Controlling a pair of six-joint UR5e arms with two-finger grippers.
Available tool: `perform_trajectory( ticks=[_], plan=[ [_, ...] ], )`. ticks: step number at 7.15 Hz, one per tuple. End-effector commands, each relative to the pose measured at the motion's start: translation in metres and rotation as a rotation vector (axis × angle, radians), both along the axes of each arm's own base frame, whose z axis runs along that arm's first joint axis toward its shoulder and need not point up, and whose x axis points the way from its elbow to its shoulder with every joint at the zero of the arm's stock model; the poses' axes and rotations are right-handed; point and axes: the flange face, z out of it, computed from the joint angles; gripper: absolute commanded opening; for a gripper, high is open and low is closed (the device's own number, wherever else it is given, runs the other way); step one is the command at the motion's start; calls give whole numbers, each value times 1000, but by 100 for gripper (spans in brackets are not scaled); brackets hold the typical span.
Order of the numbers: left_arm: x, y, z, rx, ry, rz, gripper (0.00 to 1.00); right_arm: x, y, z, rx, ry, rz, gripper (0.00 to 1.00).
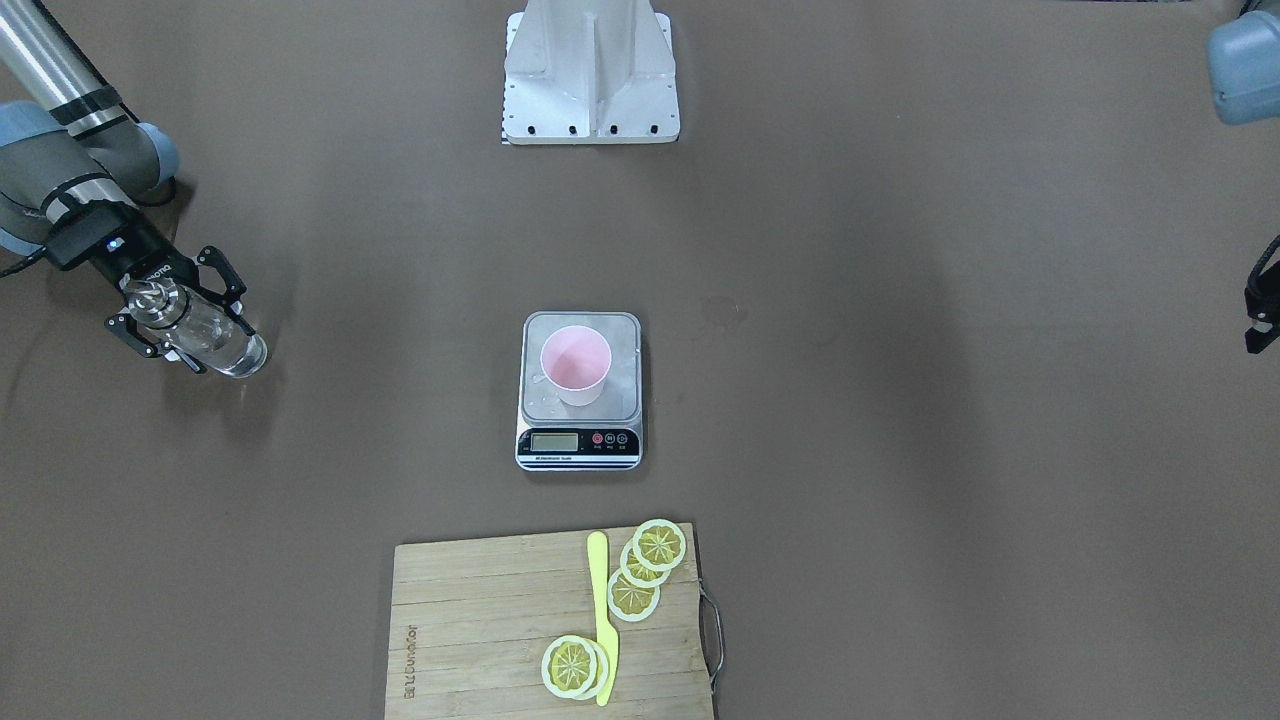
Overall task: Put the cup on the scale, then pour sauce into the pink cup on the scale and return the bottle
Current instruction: 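Lift the bottle with the right gripper and carry it over the cup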
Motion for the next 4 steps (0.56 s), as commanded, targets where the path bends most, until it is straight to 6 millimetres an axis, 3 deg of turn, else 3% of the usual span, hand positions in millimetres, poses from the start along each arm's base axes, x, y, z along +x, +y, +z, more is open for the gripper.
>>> perform_trajectory(
  ticks=[1,3,4],
  plan=[
    [0,0,1,-1,0,0,97,-15,-9,-35,4,-2,-2,0],
    [-2,0,3,-6,0,-3,97,-49,-32,-154,-100,157,4,0],
    [0,0,6,-12,-1,0,97,-64,-38,-191,-151,253,-6,0]
  ],
)
